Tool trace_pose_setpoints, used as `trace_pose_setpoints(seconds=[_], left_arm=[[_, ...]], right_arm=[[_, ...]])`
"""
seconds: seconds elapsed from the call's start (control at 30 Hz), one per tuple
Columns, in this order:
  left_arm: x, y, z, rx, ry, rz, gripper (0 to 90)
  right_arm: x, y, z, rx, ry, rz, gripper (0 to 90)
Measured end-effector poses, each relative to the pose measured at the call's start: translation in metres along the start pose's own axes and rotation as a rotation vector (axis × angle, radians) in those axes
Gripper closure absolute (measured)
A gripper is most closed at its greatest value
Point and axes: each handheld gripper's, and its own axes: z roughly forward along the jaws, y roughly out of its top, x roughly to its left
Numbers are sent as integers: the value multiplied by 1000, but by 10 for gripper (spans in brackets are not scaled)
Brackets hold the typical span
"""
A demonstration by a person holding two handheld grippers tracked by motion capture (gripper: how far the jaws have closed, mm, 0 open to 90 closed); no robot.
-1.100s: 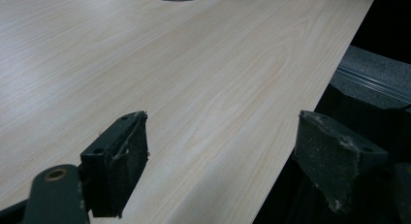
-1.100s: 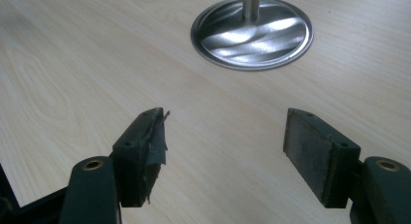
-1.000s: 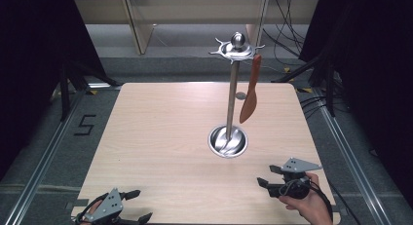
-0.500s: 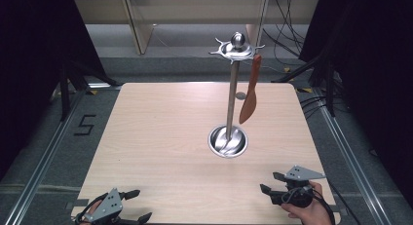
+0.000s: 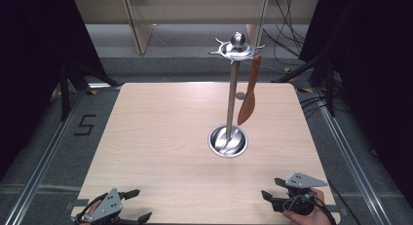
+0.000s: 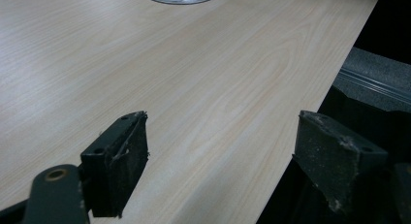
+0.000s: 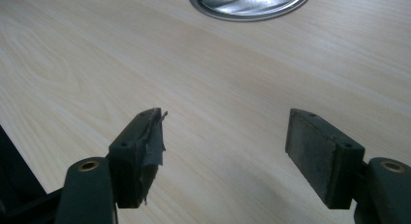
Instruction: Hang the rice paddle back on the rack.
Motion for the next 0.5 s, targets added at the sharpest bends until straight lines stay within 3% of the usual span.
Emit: trace_pose_setpoints(seconds=[0.07,0.17,0.2,0.4,0.43,0.47,0.5], left_arm=[[0,0,0,-8,5,5,191],[-1,0,1,-14,-1,-8,191],[-1,0,1,-14,1,-6,191],[-2,0,1,-24,-2,-19,192],[0,0,0,-10,5,4,192],[-1,0,1,-22,-8,-21,192],[-1,0,1,-22,-8,-21,192]], right_arm=[[-2,-1,1,-16,4,-29,307],[0,-3,0,-11,-2,-9,307],[-2,-3,-1,-8,-7,-33,307],[0,-4,-3,-24,-7,-1,306],[0,-4,-4,-24,-9,0,306],[-1,-3,-4,-19,-8,-4,306],[-1,-3,-4,-19,-8,-4,306]])
